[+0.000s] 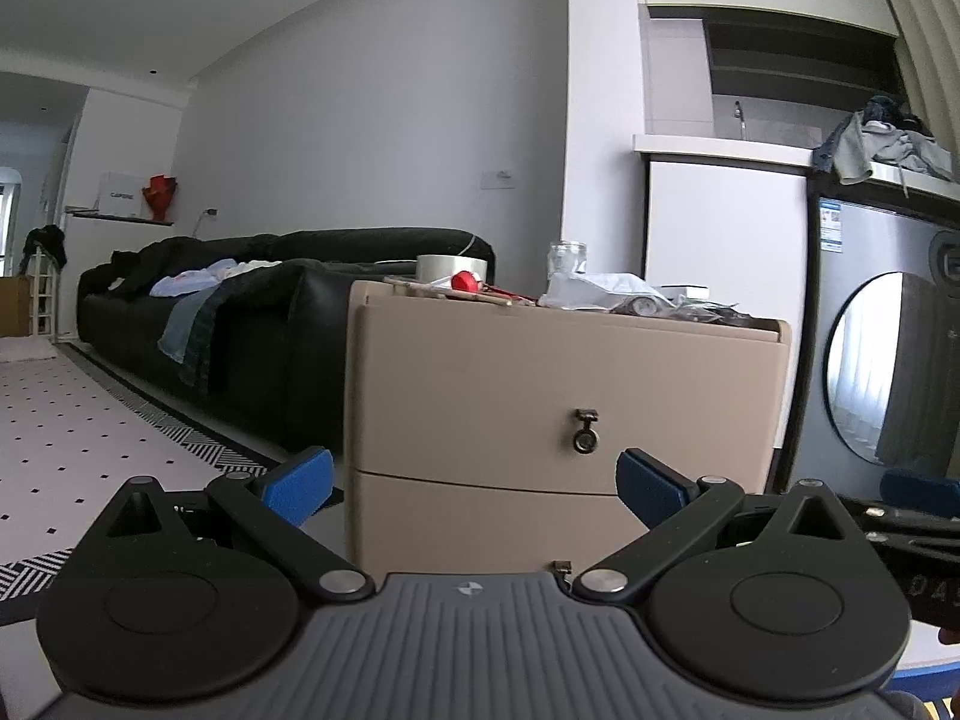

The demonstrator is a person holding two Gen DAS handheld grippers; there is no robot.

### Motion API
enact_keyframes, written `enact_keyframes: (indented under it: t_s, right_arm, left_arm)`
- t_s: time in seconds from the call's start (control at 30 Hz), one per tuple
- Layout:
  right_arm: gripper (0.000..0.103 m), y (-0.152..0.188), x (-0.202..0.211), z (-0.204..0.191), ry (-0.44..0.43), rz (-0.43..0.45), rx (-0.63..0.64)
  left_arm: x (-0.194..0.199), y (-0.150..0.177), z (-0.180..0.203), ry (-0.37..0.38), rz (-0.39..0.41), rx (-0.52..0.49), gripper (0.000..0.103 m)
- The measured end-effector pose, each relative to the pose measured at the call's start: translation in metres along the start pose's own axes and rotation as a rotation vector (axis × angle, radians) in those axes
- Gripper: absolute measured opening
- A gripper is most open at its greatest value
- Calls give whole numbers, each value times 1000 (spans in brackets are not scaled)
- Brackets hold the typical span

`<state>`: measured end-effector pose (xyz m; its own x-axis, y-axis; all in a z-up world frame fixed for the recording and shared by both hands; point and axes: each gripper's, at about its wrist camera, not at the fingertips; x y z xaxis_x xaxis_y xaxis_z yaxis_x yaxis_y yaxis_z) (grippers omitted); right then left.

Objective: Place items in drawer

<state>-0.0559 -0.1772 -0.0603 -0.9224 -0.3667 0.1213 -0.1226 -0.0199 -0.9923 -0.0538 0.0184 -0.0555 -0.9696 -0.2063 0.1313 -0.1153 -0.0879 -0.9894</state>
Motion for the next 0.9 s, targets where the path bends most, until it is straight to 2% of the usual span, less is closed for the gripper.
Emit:
enact_keyframes:
  t_s: [0.1, 0.2, 0.4, 0.57, 0.9]
  right_arm:
    - [79, 4, 8, -4, -15, 34, 31]
    - [79, 7, 13, -7, -19, 49, 47]
    - [79, 14, 23, -5, -44, 51, 18]
    - [79, 14, 24, -4, -28, 50, 17]
    - [79, 16, 17, -6, -42, 40, 16]
  left_arm:
    - [4, 7, -1, 32, -3, -6, 103]
    - [8, 12, -2, 31, -9, -13, 103]
    - [13, 17, -10, 30, 2, 0, 103]
    - [24, 22, -15, 31, 29, -5, 103]
    - [24, 22, -14, 30, 25, -6, 103]
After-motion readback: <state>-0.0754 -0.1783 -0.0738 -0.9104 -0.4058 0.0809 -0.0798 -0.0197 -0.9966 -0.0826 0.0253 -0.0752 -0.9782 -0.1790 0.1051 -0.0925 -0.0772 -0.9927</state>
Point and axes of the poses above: each gripper's, at about its wrist camera, not at the fingertips, and x roughly against the way its jaws point, z to its right, y to its underside, and after that the axes turned 10 degrees about -y, right-handed
